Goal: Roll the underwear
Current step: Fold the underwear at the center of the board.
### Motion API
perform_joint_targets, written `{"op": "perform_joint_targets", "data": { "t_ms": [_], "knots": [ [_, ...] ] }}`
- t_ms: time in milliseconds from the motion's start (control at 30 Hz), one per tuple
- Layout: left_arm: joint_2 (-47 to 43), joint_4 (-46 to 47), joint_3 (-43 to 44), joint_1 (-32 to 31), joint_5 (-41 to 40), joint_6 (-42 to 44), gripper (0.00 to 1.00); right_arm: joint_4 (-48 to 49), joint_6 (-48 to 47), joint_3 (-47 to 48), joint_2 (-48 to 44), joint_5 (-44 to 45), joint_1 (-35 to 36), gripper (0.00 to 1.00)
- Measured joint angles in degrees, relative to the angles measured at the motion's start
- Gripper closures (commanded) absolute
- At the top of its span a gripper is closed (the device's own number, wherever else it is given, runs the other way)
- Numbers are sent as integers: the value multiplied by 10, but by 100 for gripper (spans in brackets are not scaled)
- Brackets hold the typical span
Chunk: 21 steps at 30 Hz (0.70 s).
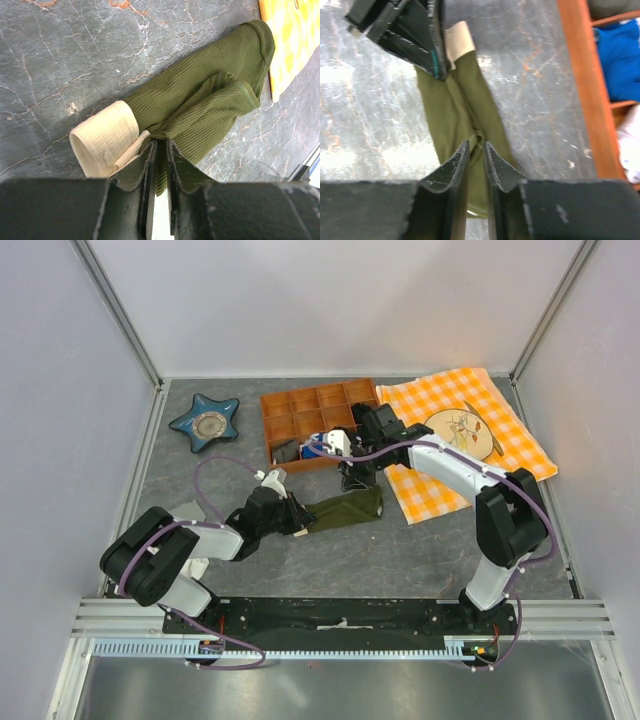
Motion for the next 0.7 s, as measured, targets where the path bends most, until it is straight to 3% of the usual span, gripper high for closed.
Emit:
{"op": "perform_joint_targets", "data": {
  "t_ms": [133, 333, 700],
  "knots": [
    [0, 0, 0, 0, 1, -1, 79, -54, -27, 9, 34, -37, 4, 88],
    [0, 0, 0, 1, 1, -4, 78, -105, -35, 18, 121, -37, 7, 89],
    [0, 0, 0, 1, 2, -6, 77, -12, 86, 18, 132, 72, 13, 85]
  ]
}}
